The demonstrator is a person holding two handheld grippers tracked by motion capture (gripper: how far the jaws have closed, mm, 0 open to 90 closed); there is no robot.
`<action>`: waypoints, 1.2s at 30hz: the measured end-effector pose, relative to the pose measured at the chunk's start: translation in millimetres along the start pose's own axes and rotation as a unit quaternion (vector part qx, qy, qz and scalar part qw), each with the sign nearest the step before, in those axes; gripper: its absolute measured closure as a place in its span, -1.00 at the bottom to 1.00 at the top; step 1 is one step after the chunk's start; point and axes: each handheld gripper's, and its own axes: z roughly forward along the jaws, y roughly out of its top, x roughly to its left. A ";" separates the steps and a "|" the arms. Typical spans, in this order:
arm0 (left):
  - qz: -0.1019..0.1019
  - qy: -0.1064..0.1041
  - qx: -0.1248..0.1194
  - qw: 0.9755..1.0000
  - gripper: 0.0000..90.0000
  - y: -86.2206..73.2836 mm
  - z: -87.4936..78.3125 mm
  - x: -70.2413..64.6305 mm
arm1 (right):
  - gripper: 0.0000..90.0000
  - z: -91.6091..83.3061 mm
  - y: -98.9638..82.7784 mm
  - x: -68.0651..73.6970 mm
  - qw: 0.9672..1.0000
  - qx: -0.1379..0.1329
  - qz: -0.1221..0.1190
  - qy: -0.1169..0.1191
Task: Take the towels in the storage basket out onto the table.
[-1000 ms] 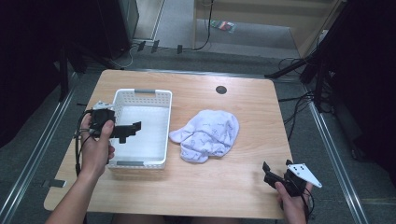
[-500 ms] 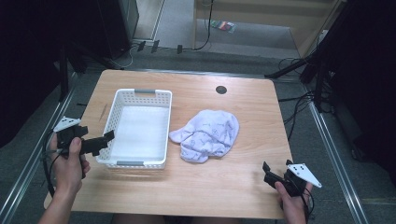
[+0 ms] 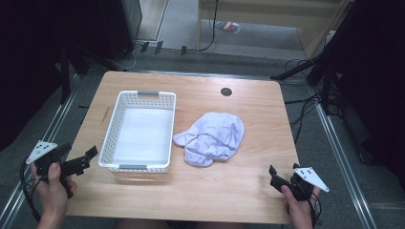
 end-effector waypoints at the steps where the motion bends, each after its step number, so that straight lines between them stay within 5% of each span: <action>1: -0.004 -0.008 -0.004 1.000 -1.00 -3.9 -0.4 4.0 | -0.77 0.0 0.0 0.0 1.000 0.000 0.000 0.000; 5: -0.004 -0.006 -0.026 1.000 -1.00 -21.6 -1.2 19.0 | -0.77 -0.1 0.0 -0.2 1.000 -0.001 0.002 -0.002; 11: 0.023 0.022 -0.020 0.999 -1.00 -42.9 10.6 36.3 | -0.77 -0.1 0.0 -0.1 1.000 -0.001 0.002 -0.004; 14: 0.002 0.019 -0.032 0.999 -1.00 -48.3 13.8 42.5 | -0.77 -0.9 -0.4 -0.2 1.000 -0.002 0.001 -0.004; 18: -0.006 0.022 -0.051 0.998 -1.00 -51.1 13.1 44.0 | -0.77 -0.6 -0.4 0.1 1.000 0.000 -0.001 -0.004; 24: 0.004 0.027 -0.047 0.999 -1.00 -51.6 14.3 41.3 | -0.77 -1.0 -0.6 0.1 1.000 -0.002 -0.002 -0.004; 36: -0.007 0.020 -0.040 0.999 -1.00 -51.1 15.2 43.2 | -0.77 -0.8 -0.5 0.3 1.000 0.000 -0.004 -0.004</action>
